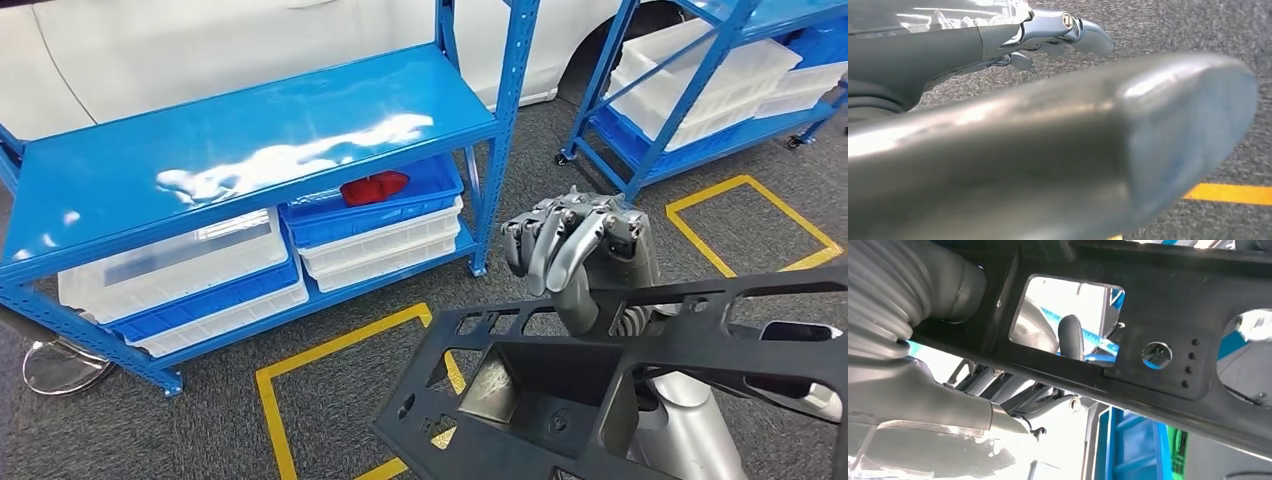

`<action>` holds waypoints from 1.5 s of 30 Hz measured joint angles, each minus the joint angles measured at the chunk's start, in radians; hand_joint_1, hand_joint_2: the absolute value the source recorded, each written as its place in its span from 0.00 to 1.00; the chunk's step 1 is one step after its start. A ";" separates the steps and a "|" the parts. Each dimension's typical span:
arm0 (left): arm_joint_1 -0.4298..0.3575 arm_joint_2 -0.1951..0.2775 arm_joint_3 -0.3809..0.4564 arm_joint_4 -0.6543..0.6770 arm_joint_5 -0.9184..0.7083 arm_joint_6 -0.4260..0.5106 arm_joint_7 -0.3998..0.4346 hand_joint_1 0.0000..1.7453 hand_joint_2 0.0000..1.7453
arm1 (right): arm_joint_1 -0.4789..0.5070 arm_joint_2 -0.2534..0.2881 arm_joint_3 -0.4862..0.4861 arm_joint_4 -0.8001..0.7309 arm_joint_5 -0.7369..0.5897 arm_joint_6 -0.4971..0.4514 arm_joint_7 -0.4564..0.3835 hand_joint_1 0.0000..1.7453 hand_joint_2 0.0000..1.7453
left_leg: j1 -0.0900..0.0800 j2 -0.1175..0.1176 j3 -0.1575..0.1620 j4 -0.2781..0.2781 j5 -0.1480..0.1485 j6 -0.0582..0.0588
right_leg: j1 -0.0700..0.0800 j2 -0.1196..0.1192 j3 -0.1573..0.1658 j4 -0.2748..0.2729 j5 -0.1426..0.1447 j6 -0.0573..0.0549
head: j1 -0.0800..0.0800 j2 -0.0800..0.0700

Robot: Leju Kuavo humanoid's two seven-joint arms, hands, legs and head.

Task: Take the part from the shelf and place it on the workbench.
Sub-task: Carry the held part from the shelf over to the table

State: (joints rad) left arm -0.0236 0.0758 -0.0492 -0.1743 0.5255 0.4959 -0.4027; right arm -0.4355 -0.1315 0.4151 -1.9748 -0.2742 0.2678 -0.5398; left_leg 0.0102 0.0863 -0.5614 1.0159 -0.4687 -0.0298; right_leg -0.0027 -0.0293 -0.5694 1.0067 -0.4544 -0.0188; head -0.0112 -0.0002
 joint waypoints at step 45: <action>0.001 -0.072 -0.018 0.001 -0.030 -0.030 0.049 0.00 0.00 | 0.008 -0.264 -0.068 -0.042 -0.131 -0.030 -0.035 1.00 1.00 | -0.002 -0.147 0.019 -0.030 0.006 0.030 | -0.014 0.156 -0.048 0.003 0.035 0.024 | 0.007 0.000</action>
State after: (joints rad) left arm -0.0229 0.0042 -0.0671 -0.1733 0.4952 0.4655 -0.3535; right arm -0.4279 -0.3954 0.3473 -2.0165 -0.4056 0.2377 -0.5752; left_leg 0.0086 -0.0611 -0.5429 0.9862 -0.4631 -0.0001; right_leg -0.0163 0.1264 -0.6175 1.0093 -0.4192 0.0049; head -0.0045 -0.0002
